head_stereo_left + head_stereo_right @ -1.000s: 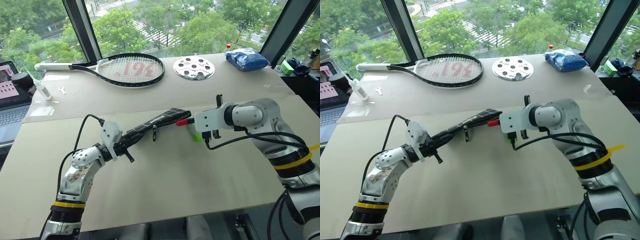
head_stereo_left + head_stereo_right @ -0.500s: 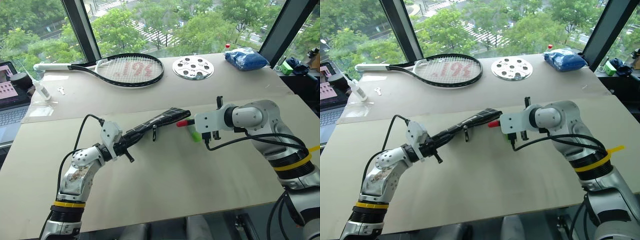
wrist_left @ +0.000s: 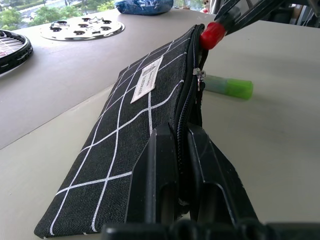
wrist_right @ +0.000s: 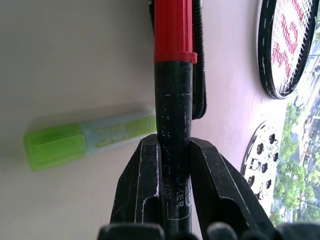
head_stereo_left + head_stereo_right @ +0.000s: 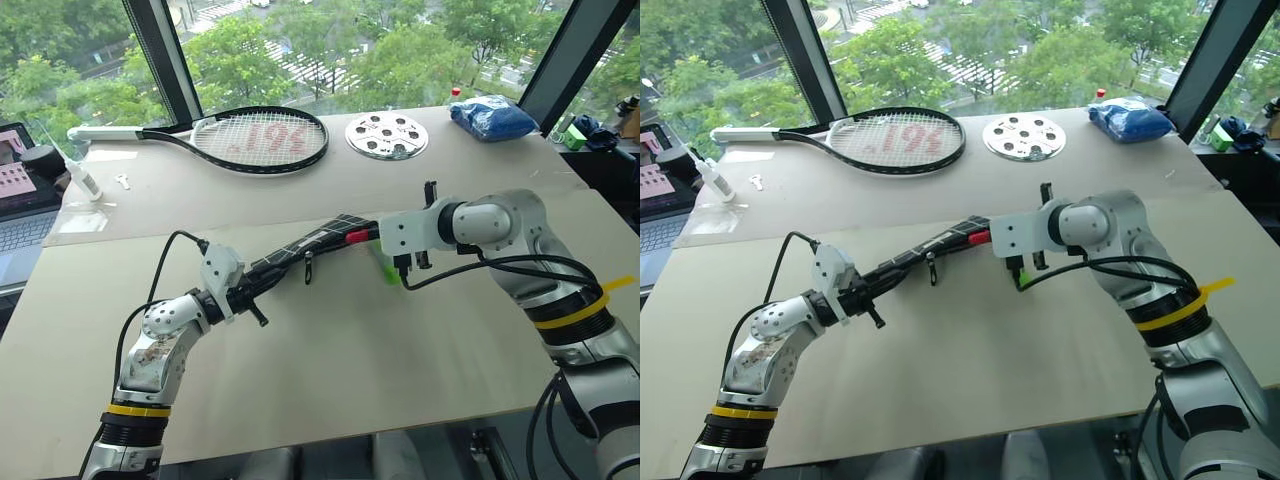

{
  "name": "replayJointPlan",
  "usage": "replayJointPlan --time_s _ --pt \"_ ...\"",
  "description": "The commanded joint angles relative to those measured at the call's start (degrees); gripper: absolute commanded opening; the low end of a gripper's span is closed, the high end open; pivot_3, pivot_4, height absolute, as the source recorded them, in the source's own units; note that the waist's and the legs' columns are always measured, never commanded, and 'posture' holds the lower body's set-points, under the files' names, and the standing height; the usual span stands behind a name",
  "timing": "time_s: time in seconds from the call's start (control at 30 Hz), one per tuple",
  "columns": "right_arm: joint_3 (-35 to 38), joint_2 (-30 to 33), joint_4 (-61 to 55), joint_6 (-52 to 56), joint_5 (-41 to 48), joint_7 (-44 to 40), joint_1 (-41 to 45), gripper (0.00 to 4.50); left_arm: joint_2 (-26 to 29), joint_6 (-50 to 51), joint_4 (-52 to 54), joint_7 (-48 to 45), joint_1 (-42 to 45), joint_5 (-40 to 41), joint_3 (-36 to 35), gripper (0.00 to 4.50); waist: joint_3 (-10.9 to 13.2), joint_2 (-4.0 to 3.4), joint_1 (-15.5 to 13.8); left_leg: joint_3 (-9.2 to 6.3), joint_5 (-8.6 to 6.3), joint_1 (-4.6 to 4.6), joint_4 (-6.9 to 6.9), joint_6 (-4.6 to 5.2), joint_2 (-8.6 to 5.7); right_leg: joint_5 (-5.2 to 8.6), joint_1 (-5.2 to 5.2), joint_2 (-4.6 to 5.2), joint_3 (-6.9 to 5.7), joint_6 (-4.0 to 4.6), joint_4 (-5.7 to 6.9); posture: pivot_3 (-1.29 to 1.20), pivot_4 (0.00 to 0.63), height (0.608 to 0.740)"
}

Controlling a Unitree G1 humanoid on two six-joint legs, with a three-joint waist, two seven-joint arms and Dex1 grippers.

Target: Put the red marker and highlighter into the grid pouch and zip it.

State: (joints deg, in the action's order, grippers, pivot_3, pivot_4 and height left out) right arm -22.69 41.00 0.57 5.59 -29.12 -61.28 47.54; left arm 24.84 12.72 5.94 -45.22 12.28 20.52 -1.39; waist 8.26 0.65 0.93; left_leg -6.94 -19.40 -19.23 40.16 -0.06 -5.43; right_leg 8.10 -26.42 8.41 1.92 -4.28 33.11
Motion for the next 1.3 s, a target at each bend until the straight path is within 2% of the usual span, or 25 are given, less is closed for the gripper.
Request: replayJointPlan --time_s 0.03,0.33,0.53,0.83,1.03,1.17,1.23,1.27,1.3 --pt "-0.8 -1.2 0.7 -1.9 -2.0 2.0 2.8 0.42 0.0 -0.6 2.0 0.4 0.1 1.0 -1.1 0.00 0.0 0.00 0.2 0.00 0.00 0.00 0.00 0.00 0.00 0.00 0.00 0.00 0.00 0.00 0.00 0.00 0.150 0.740" --pt "-3.0 -4.3 5.2 -4.2 -4.9 4.2 5.2 0.42 -0.1 -0.6 2.0 0.7 0.2 1.2 -1.0 0.00 0.0 0.00 0.1 0.00 0.00 0.00 0.00 0.00 0.00 0.00 0.00 0.00 0.00 0.00 0.00 0.00 0.150 0.740" --pt "-7.7 -11.0 7.2 -6.4 -6.7 5.1 6.6 0.42 -0.3 -0.7 1.6 0.4 0.6 1.1 -0.6 0.00 0.0 0.00 0.9 0.01 0.00 0.04 -0.06 -0.01 0.04 -0.01 -0.02 -0.02 -0.01 0.01 0.01 0.00 0.150 0.740" --pt "-9.4 -17.3 12.1 -10.5 -6.1 8.1 9.1 0.42 -0.7 -0.8 1.3 0.6 0.8 0.9 -0.6 0.00 0.0 0.00 1.5 -0.06 0.00 0.04 -0.07 -0.02 0.02 -0.01 -0.06 -0.02 -0.03 0.02 0.02 0.00 0.150 0.740" --pt "-11.2 -16.8 14.4 -22.9 -2.7 8.2 7.1 0.42 -0.5 -0.7 1.4 0.6 0.8 1.0 -0.9 0.00 0.0 0.00 1.6 -0.07 -0.01 0.02 -0.08 -0.04 0.01 -0.02 -0.15 -0.02 -0.04 0.03 0.03 0.00 0.150 0.740" --pt "-10.4 -15.5 17.6 -24.9 -2.0 8.1 6.2 0.42 -0.5 -0.8 1.2 0.4 0.8 0.9 -1.1 0.00 0.0 0.00 1.7 -0.05 -0.01 0.04 -0.08 -0.04 0.01 -0.02 -0.14 -0.02 -0.05 0.03 0.03 0.00 0.150 0.740" --pt "-7.9 -15.9 18.2 -22.5 1.0 7.9 5.6 0.42 -0.4 -0.7 1.2 0.5 0.8 0.8 -1.2 0.00 0.0 0.00 1.7 -0.05 -0.01 0.05 -0.08 -0.04 0.02 -0.02 -0.15 -0.02 -0.05 0.04 0.04 0.00 0.150 0.740" --pt "-6.6 -15.6 17.7 -21.2 3.1 6.4 5.2 1.43 -0.4 -0.7 1.3 0.5 0.7 0.9 -1.2 0.00 0.0 0.00 1.7 -0.04 -0.01 0.04 -0.08 -0.04 0.03 -0.02 -0.15 -0.02 -0.05 0.04 0.04 0.00 0.150 0.740" --pt "-4.6 -15.9 17.0 -19.2 5.4 6.2 5.0 1.62 -0.4 -0.7 1.4 0.5 0.6 0.9 -1.2 0.00 0.0 0.00 1.7 -0.05 -0.01 0.04 -0.08 -0.04 0.03 -0.03 -0.15 -0.02 -0.05 0.04 0.04 0.00 0.150 0.740"
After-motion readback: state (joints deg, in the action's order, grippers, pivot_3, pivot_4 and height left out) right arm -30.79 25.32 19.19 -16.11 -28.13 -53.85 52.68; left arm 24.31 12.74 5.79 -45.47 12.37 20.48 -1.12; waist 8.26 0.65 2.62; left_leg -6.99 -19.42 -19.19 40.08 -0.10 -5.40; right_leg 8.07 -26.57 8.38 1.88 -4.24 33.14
